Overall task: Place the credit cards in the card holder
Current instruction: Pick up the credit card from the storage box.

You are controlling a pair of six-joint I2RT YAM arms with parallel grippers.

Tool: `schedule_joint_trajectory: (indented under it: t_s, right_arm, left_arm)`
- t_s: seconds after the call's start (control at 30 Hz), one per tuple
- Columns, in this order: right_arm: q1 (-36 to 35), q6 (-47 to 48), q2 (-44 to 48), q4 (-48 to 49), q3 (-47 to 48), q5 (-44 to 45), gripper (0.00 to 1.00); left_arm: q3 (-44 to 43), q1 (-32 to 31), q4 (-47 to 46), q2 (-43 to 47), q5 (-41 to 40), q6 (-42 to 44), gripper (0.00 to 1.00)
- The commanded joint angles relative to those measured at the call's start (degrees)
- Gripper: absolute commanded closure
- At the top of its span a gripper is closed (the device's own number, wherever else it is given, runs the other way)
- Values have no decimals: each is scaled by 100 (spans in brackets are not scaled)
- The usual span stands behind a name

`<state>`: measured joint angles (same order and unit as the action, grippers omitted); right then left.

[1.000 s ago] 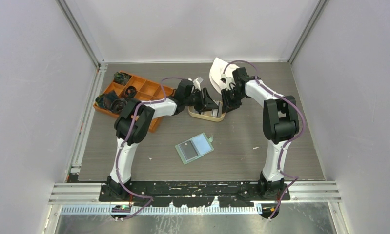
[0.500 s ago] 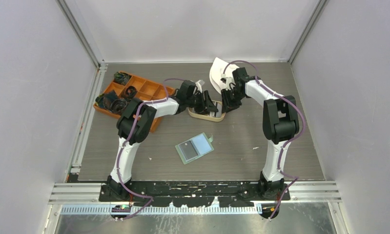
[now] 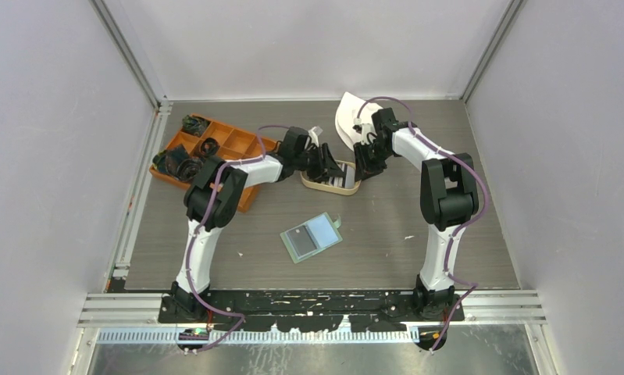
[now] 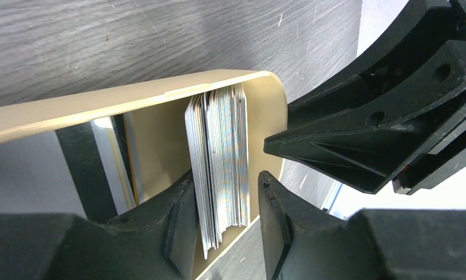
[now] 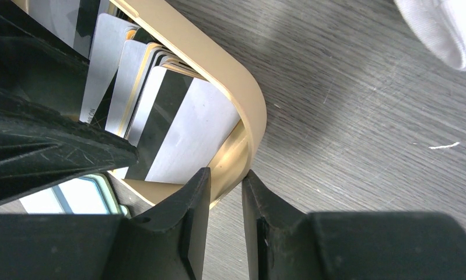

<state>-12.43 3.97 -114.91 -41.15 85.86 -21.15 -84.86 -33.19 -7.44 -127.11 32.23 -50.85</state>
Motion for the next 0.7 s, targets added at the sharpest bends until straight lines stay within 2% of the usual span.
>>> schedule_joint_trajectory:
  t_s: [0.0,0.27,0.5,0.67]
  right_arm:
    - [-58,-63,-18,41,255,-184,68]
    - [-53,-63,-40,19,264,-186,68]
    - [-56,-63,-33,6,273,-188,68]
    - [-55,-54,-56,-5,281,-185,68]
  left_arm:
    - [26,70,-258,479,205,-65,59]
    - [135,183,-247,568,181,-20,64]
    - [67,247,155,560,-76,286,69]
    - [84,299,256,548,-182,394,75]
